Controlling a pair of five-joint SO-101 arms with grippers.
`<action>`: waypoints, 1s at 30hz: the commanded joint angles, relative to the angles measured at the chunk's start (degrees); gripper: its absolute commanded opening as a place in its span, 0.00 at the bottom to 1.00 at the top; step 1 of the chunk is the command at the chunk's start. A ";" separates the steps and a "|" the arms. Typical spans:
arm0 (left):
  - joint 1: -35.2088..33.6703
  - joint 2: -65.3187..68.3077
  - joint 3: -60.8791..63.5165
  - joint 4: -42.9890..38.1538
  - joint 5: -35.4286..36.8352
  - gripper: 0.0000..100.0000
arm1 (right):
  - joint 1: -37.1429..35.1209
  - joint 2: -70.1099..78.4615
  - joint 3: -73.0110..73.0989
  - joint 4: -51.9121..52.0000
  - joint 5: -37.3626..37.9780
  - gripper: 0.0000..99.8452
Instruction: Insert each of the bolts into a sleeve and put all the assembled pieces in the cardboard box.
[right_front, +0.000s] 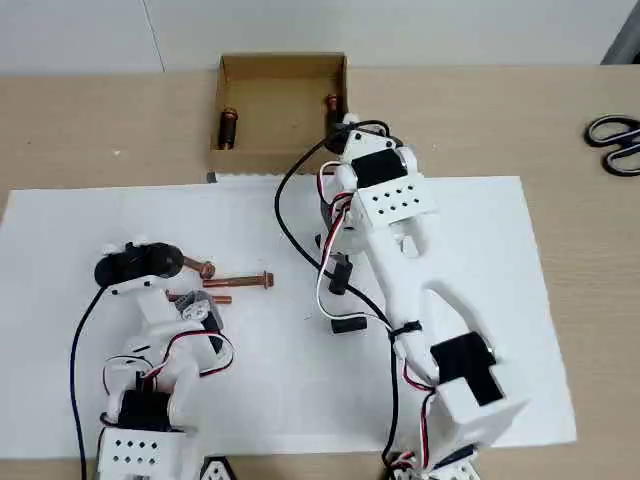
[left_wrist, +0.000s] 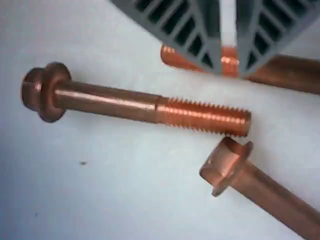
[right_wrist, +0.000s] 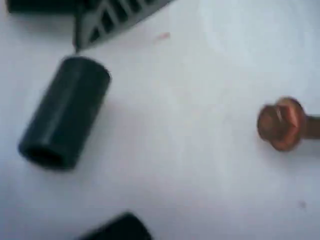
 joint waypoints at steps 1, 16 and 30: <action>-0.35 -0.53 -0.31 -1.32 0.35 0.01 | -0.40 -0.04 0.00 -4.35 -0.35 0.18; -0.35 -0.53 -0.31 -1.32 0.35 0.01 | -4.35 5.93 -0.26 -6.02 -0.44 0.18; -0.35 -0.53 -0.31 -1.32 0.35 0.01 | -4.97 6.02 0.00 -7.60 -3.87 0.18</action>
